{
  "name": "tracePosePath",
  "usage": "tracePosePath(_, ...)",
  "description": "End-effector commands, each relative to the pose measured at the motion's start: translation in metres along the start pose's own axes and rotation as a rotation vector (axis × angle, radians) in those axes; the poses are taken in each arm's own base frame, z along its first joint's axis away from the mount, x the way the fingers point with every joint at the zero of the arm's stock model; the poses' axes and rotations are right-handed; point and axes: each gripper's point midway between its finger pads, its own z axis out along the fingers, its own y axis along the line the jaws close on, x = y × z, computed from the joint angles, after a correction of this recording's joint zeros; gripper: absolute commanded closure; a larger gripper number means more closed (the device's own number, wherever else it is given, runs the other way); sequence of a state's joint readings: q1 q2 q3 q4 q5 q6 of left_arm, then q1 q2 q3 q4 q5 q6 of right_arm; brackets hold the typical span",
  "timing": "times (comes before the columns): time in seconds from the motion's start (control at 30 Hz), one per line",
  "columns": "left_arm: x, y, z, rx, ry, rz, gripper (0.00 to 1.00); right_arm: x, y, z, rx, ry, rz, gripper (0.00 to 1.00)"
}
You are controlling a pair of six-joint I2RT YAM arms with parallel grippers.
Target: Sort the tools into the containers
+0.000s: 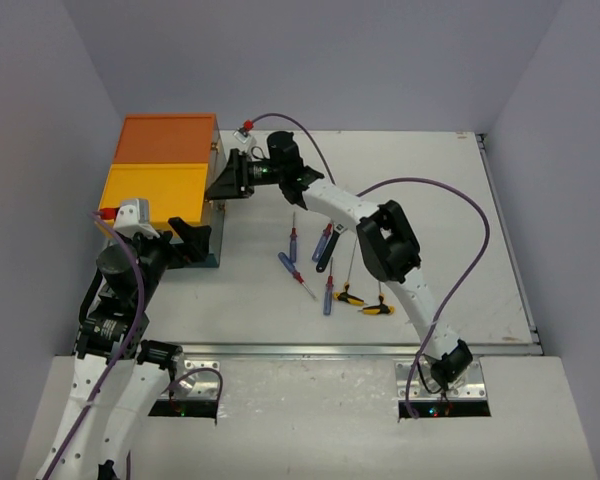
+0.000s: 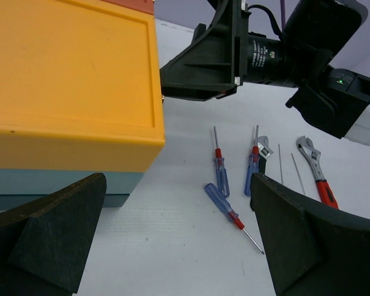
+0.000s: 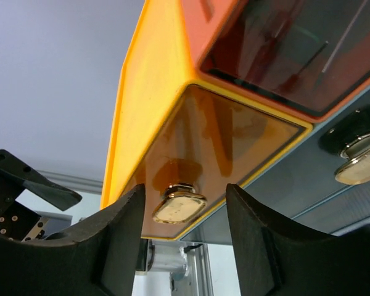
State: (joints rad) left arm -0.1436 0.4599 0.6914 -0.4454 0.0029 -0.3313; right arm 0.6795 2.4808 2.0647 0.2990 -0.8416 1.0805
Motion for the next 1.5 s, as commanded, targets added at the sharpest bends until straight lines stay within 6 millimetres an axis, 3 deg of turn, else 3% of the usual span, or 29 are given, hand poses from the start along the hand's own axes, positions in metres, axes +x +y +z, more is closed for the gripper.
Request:
tracePosePath(0.0,-0.009,-0.007,0.001,0.027,-0.032,-0.006,0.0,-0.004,0.016,0.005,-0.032,0.002,-0.02,0.57)
tracePosePath(0.17,-0.009,-0.007,0.001,0.027,-0.033,-0.006,0.0,0.002,0.015,-0.003,-0.027,0.008,-0.017,0.82)
tracePosePath(0.5,-0.009,-0.007,0.001,0.027,-0.033,-0.006,0.0,0.001,-0.01,-0.068,0.044,-0.064,-0.002,0.81)
tracePosePath(0.63,-0.009,-0.007,0.001,0.027,-0.034,-0.006,0.0,0.007,-0.014,-0.095,0.068,-0.067,-0.017,0.72)
tracePosePath(0.7,-0.009,-0.007,0.001,0.028,-0.032,-0.006,0.0,0.007,-0.012,-0.104,0.076,-0.079,-0.032,0.52)
tracePosePath(0.77,-0.009,-0.007,0.001,0.027,-0.031,-0.006,0.0,0.012,-0.006,-0.114,0.081,-0.081,-0.042,0.25)
tracePosePath(0.87,-0.008,-0.007,0.001,0.026,-0.03,-0.005,0.0,0.019,-0.014,-0.136,0.144,-0.115,-0.038,0.22)
tracePosePath(0.93,-0.01,-0.005,0.0,0.014,-0.038,-0.007,0.0,0.02,-0.013,-0.163,0.243,-0.175,-0.025,0.23)
tracePosePath(1.0,-0.011,-0.004,0.0,0.007,-0.046,-0.008,0.0,0.015,-0.031,-0.185,0.413,-0.244,-0.07,0.23)
tracePosePath(1.1,-0.011,-0.004,0.0,0.01,-0.046,-0.009,0.0,0.045,-0.043,-0.204,0.623,-0.177,-0.142,0.27)
tracePosePath(1.17,-0.011,-0.005,0.0,0.011,-0.044,-0.008,0.0,0.052,-0.051,-0.207,0.789,-0.145,-0.211,0.29)
tracePosePath(1.27,-0.012,-0.004,-0.001,0.007,-0.047,-0.009,0.0,0.094,-0.078,-0.218,1.031,0.032,-0.266,0.36)
tracePosePath(1.33,-0.013,-0.004,-0.001,0.008,-0.052,-0.009,0.0,0.115,-0.086,-0.217,1.076,0.098,-0.28,0.47)
tracePosePath(1.47,-0.012,-0.003,0.0,0.004,-0.048,-0.009,0.0,0.148,-0.098,-0.212,1.16,0.165,-0.314,0.49)
